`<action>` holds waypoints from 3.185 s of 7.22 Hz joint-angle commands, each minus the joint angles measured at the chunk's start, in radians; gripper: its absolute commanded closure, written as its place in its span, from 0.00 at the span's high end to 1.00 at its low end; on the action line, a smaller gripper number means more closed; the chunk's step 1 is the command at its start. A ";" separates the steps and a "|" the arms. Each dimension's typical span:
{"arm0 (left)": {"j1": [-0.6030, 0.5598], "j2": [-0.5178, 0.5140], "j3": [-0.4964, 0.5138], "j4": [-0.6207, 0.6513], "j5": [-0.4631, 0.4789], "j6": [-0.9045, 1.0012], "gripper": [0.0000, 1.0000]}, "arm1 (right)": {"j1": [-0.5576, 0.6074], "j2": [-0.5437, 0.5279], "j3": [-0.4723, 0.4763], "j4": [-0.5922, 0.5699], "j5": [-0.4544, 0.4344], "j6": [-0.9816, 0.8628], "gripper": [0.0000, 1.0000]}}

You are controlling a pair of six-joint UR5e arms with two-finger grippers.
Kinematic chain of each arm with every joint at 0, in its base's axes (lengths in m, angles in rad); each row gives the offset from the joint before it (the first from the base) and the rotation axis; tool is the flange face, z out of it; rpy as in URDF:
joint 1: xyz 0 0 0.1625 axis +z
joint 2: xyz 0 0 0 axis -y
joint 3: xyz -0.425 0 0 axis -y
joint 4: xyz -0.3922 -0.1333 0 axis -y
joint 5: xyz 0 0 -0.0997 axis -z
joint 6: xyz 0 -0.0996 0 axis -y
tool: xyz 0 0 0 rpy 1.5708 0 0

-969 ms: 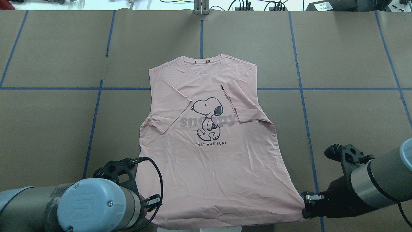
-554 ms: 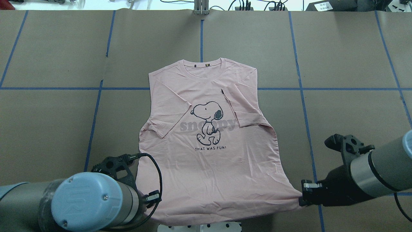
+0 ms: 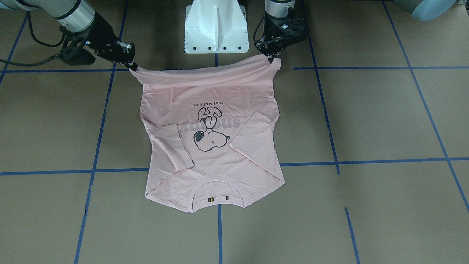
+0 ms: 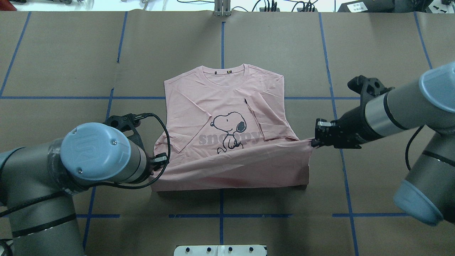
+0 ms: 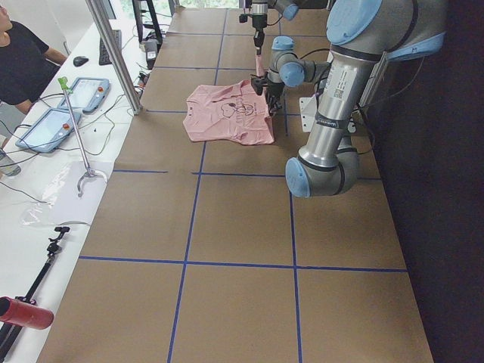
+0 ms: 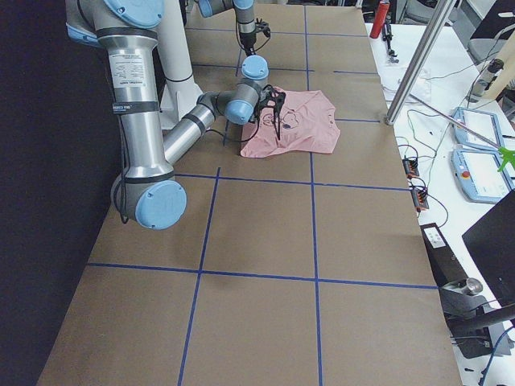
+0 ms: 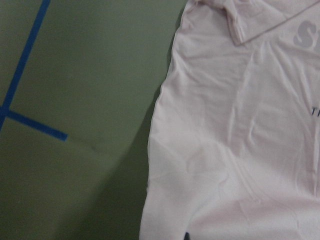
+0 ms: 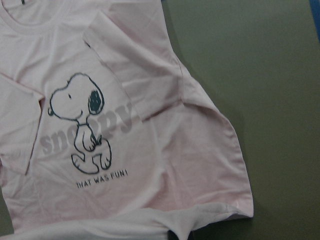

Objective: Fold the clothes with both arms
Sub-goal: 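Lift the hem with both grippers and fold it toward the collar, then lay the hem at the collar and open the right gripper, then move the right gripper to the folded shirt's corner nearest the robot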

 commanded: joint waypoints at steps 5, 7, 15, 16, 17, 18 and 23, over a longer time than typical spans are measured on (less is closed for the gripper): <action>-0.267 -0.144 0.486 -0.375 0.000 0.171 0.00 | 0.148 0.383 -0.507 0.073 -0.063 -0.046 0.00; -0.294 -0.176 0.649 -0.516 0.001 0.193 0.00 | 0.174 0.412 -0.694 0.242 -0.061 -0.046 0.00; -0.291 -0.226 0.778 -0.595 0.014 0.193 0.66 | 0.136 0.488 -0.794 0.253 -0.116 -0.045 0.00; -0.291 -0.226 0.783 -0.593 0.047 0.189 1.00 | 0.136 0.480 -0.793 0.255 -0.115 -0.046 0.82; -0.291 -0.226 0.786 -0.589 0.052 0.191 1.00 | 0.136 0.465 -0.791 0.295 -0.112 -0.048 1.00; -0.292 -0.224 0.786 -0.583 0.055 0.193 1.00 | 0.137 0.416 -0.793 0.381 -0.109 -0.098 1.00; -0.294 -0.180 0.690 -0.578 0.049 0.189 1.00 | 0.113 0.293 -0.640 0.412 -0.046 -0.086 1.00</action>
